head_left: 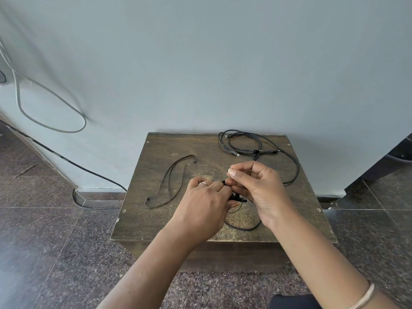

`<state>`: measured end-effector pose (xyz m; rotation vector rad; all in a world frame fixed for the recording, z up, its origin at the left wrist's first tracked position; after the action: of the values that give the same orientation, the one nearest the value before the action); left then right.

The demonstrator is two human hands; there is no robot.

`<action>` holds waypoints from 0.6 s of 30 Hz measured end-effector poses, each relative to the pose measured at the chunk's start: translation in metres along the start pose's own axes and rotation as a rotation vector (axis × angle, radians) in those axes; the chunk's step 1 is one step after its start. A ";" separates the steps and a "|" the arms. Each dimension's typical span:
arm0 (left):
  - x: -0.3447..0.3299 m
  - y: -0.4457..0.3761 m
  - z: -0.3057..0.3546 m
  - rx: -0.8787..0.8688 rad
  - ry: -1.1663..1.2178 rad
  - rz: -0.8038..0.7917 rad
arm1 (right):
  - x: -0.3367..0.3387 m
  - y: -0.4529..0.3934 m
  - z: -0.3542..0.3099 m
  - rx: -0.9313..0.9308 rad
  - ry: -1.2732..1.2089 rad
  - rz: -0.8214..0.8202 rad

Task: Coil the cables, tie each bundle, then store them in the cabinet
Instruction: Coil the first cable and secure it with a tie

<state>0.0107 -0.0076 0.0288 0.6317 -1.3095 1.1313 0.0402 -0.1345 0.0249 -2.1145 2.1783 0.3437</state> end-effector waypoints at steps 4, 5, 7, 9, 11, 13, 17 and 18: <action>0.000 0.000 0.000 0.003 0.000 -0.009 | 0.000 0.000 0.000 0.003 0.021 -0.011; -0.001 0.000 -0.001 0.004 0.000 -0.012 | 0.000 -0.001 0.000 0.001 0.026 -0.013; -0.001 0.000 -0.001 0.009 -0.003 -0.015 | 0.000 -0.001 0.001 0.004 0.056 -0.027; 0.000 0.000 -0.002 0.014 0.001 -0.012 | -0.001 -0.002 0.001 0.018 0.122 -0.055; 0.001 0.000 -0.003 0.021 0.008 -0.004 | -0.001 -0.002 0.001 0.034 0.183 -0.088; 0.002 -0.001 -0.004 0.030 0.006 0.006 | -0.002 -0.002 0.000 0.056 0.245 -0.134; 0.002 0.000 -0.005 0.025 0.011 0.008 | -0.003 -0.002 -0.006 0.144 0.460 -0.220; 0.003 0.000 -0.005 0.019 0.015 0.009 | -0.002 -0.003 -0.006 0.146 0.491 -0.230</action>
<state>0.0122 -0.0024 0.0301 0.6305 -1.2913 1.1548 0.0436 -0.1338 0.0312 -2.5285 2.0521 -0.3799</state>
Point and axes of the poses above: each hand's wrist, its own y-axis away from the middle knuckle, its own x-axis out of the back of the hand, z = x × y, the point moved 4 cm from there along -y, towards the middle knuckle, and after that the axes turned 4 degrees about x, right-handed, at the moved point
